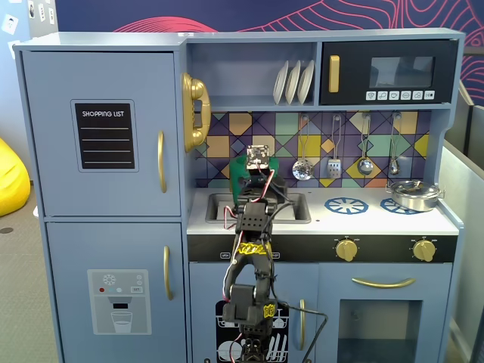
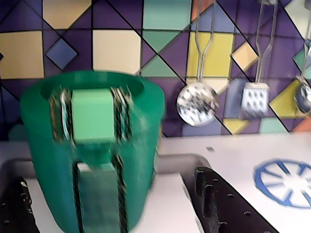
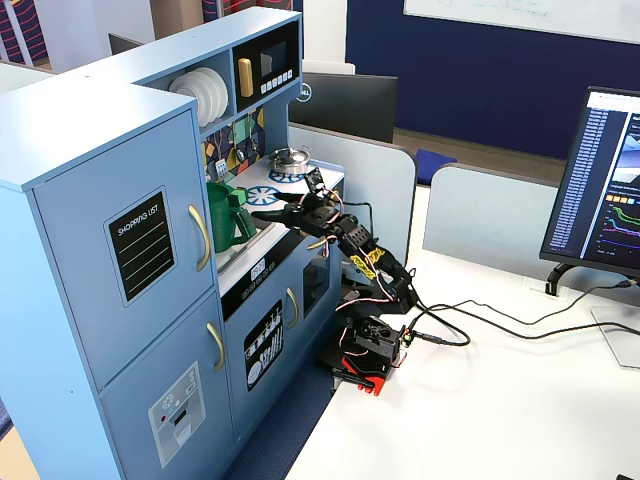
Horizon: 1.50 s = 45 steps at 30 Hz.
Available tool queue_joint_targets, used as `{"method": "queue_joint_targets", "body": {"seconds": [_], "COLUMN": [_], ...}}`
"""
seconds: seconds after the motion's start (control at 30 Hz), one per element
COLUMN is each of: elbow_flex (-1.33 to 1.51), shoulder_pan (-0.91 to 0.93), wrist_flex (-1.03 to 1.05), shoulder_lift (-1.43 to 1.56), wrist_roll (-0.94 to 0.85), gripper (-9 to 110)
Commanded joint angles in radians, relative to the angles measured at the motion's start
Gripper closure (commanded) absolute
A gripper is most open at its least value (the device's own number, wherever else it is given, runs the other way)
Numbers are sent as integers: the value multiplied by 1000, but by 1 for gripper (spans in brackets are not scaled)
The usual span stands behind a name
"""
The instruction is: Take off the lid from the green recipient and place it on the counter
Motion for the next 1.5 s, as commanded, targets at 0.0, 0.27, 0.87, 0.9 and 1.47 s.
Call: {"method": "queue_joint_targets", "body": {"seconds": [0.0, 0.27, 0.87, 0.9, 1.47], "elbow_flex": [-112, -210, -367, -377, -439], "shoulder_pan": [-20, -46, -89, -91, -101], "wrist_flex": [-38, -41, -63, -64, -23], "shoulder_lift": [-67, -181, -379, -390, -451], "wrist_roll": [-20, -26, -44, -48, -38], "gripper": [63, 63, 66, 66, 79]}}
